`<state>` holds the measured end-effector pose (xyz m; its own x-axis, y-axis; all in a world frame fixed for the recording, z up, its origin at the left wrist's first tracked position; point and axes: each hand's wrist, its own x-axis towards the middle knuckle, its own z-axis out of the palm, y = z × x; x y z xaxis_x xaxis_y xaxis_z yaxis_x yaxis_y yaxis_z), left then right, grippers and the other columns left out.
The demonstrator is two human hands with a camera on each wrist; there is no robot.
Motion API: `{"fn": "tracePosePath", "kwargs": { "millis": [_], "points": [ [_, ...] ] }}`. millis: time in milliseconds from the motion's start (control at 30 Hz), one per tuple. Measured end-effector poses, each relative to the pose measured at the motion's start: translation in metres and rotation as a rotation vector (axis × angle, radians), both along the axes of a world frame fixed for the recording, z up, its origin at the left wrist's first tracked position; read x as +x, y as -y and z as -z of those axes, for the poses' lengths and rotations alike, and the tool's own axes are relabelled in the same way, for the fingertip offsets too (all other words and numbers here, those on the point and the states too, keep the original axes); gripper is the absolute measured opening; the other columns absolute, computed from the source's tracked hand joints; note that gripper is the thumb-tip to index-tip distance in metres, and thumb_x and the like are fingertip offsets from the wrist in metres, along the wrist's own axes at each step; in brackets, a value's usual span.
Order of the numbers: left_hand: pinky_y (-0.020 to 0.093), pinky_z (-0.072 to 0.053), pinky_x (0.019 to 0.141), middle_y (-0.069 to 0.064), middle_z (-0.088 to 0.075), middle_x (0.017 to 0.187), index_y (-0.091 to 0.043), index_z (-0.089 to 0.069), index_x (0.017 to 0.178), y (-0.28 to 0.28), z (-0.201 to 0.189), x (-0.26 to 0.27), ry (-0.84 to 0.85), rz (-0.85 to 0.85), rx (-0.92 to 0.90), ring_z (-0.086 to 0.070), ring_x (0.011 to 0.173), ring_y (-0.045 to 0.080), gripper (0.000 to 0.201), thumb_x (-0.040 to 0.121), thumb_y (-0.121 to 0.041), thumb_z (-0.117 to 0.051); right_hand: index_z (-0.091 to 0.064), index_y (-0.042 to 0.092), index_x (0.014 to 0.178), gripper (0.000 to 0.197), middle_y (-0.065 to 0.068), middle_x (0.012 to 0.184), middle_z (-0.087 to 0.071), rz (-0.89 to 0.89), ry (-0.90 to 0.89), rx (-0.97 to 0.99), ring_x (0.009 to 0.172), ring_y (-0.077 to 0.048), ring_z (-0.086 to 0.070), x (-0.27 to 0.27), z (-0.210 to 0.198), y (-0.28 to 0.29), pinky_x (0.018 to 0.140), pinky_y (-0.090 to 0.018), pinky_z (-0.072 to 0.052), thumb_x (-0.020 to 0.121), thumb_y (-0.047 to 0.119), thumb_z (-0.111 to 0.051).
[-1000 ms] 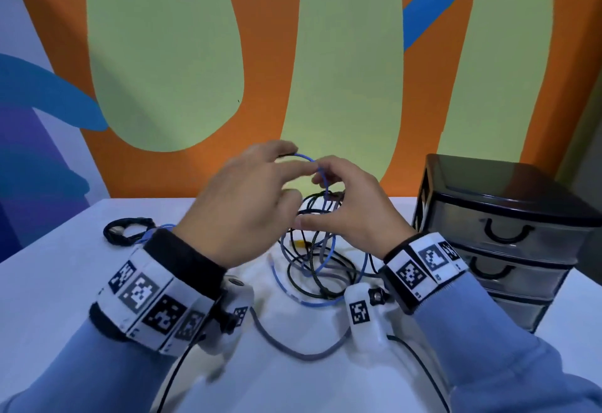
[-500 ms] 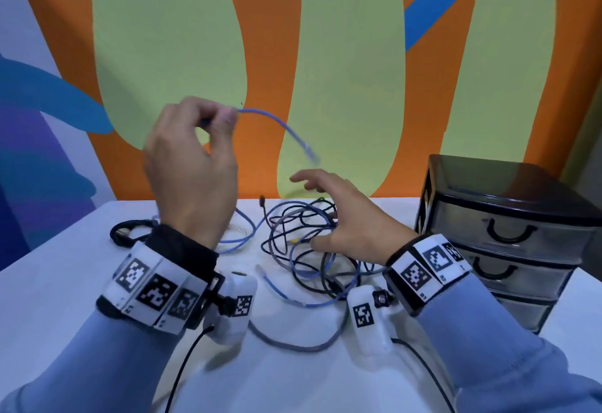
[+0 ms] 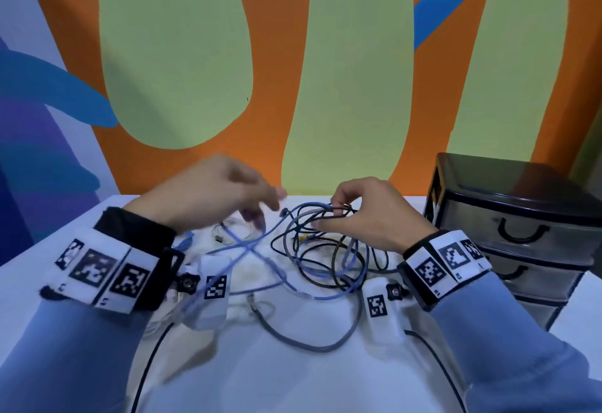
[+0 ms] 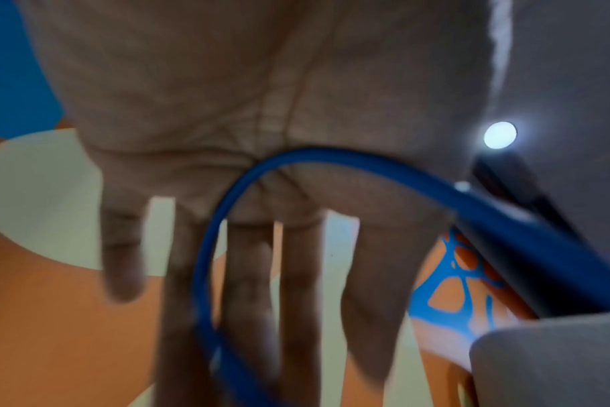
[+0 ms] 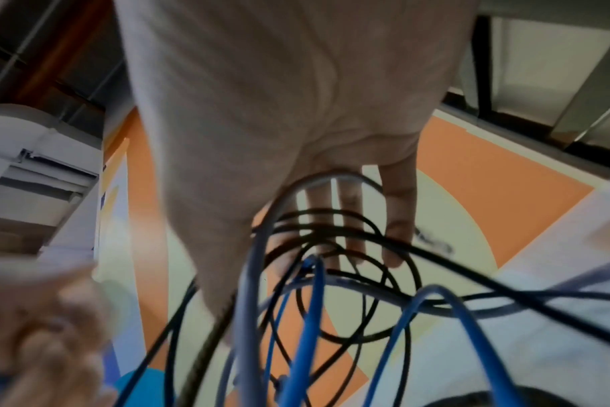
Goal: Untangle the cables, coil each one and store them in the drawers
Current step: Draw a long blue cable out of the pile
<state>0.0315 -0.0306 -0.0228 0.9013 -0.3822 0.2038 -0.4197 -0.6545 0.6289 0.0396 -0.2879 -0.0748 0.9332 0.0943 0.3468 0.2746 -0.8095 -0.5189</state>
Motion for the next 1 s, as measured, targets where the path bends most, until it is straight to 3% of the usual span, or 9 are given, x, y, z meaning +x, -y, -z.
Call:
{"fn": "tracePosePath", "kwargs": {
  "millis": [100, 200, 367, 500, 600, 700, 833, 933, 1000],
  "points": [
    [0.026, -0.046, 0.067, -0.016, -0.079, 0.080, -0.040, -0.078, 0.101, 0.013, 0.012, 0.001, -0.057, -0.030, 0.262, -0.066, 0.070, 0.007, 0.008, 0.094, -0.043, -0.075, -0.064, 0.020, 0.082, 0.064, 0.004, 0.103, -0.074, -0.091, -0.131, 0.048, 0.101, -0.018, -0.067, -0.010, -0.006, -0.003, 0.097, -0.037, -0.052, 0.055, 0.072, -0.090],
    [0.039, -0.050, 0.099, -0.017, -0.074, 0.107, -0.046, -0.070, 0.125, 0.022, 0.022, 0.010, 0.088, -0.060, 0.290, -0.066, 0.105, 0.009, 0.038, 0.091, -0.029, -0.077, -0.065, 0.025, 0.089, 0.056, 0.015, 0.121, -0.068, -0.144, -0.206, 0.008, 0.108, -0.006, -0.063, -0.016, -0.012, -0.003, 0.099, -0.033, -0.050, 0.059, 0.063, -0.093],
    [0.040, -0.039, 0.115, -0.005, -0.055, 0.153, -0.032, -0.056, 0.151, 0.038, 0.033, 0.017, 0.159, 0.044, 0.300, -0.047, 0.142, 0.019, 0.050, 0.104, -0.015, -0.050, -0.062, 0.036, 0.100, 0.041, 0.024, 0.137, -0.057, -0.305, -0.274, 0.018, 0.122, -0.032, -0.062, -0.021, -0.014, -0.002, 0.108, -0.050, -0.047, 0.070, 0.045, -0.088],
    [0.046, -0.054, 0.089, 0.004, -0.078, 0.099, -0.031, -0.078, 0.111, 0.040, 0.043, 0.026, 0.160, 0.083, 0.149, -0.068, 0.095, 0.023, 0.026, 0.109, -0.031, -0.052, -0.061, 0.030, 0.093, 0.039, 0.014, 0.112, -0.070, -0.303, -0.171, 0.144, 0.092, -0.003, -0.064, -0.017, -0.009, -0.006, 0.083, -0.033, -0.045, 0.082, 0.063, -0.078],
    [0.038, -0.037, 0.059, -0.002, -0.057, 0.064, -0.028, -0.079, 0.095, 0.037, 0.043, 0.027, 0.140, 0.117, 0.147, -0.046, 0.060, 0.019, 0.027, 0.107, -0.039, -0.058, -0.062, 0.028, 0.097, 0.028, 0.009, 0.092, -0.074, -0.275, -0.048, 0.175, 0.087, -0.013, -0.068, -0.010, -0.002, -0.010, 0.078, -0.035, -0.047, 0.094, 0.055, -0.071],
    [0.028, -0.025, 0.052, -0.012, -0.042, 0.052, -0.024, -0.076, 0.089, 0.035, 0.040, 0.024, 0.148, 0.160, 0.137, -0.034, 0.050, 0.008, 0.029, 0.106, -0.041, -0.059, -0.064, 0.034, 0.111, 0.020, 0.008, 0.089, -0.075, -0.342, -0.008, 0.195, 0.100, -0.016, -0.069, -0.008, -0.001, -0.010, 0.092, -0.038, -0.048, 0.096, 0.041, -0.074],
    [0.029, -0.027, 0.056, -0.017, -0.051, 0.058, -0.028, -0.068, 0.089, 0.039, 0.036, 0.022, 0.414, 0.013, -0.023, -0.046, 0.060, 0.003, 0.024, 0.108, -0.032, -0.055, -0.062, 0.039, 0.119, 0.039, 0.007, 0.088, -0.069, -0.338, 0.084, 0.219, 0.108, -0.010, -0.065, -0.007, 0.000, -0.012, 0.091, -0.036, -0.048, 0.091, 0.015, -0.073],
    [0.031, -0.033, 0.064, -0.015, -0.057, 0.075, -0.024, -0.064, 0.093, 0.041, 0.027, 0.017, 0.652, -0.102, -0.240, -0.053, 0.071, 0.000, 0.022, 0.111, -0.028, -0.051, -0.070, 0.035, 0.107, 0.027, 0.009, 0.092, -0.066, -0.198, 0.142, 0.210, 0.098, -0.018, -0.063, -0.002, 0.001, -0.014, 0.098, -0.043, -0.050, 0.090, 0.014, -0.067],
    [0.034, -0.046, 0.068, -0.013, -0.064, 0.086, -0.025, -0.060, 0.095, 0.037, 0.021, 0.014, 0.746, -0.190, -0.388, -0.063, 0.074, 0.008, 0.023, 0.112, -0.032, -0.046, -0.074, 0.034, 0.098, 0.019, 0.011, 0.106, -0.068, -0.144, 0.195, 0.182, 0.112, -0.016, -0.059, 0.001, 0.001, -0.010, 0.104, -0.048, -0.046, 0.094, 0.018, -0.065]
  ]
}}
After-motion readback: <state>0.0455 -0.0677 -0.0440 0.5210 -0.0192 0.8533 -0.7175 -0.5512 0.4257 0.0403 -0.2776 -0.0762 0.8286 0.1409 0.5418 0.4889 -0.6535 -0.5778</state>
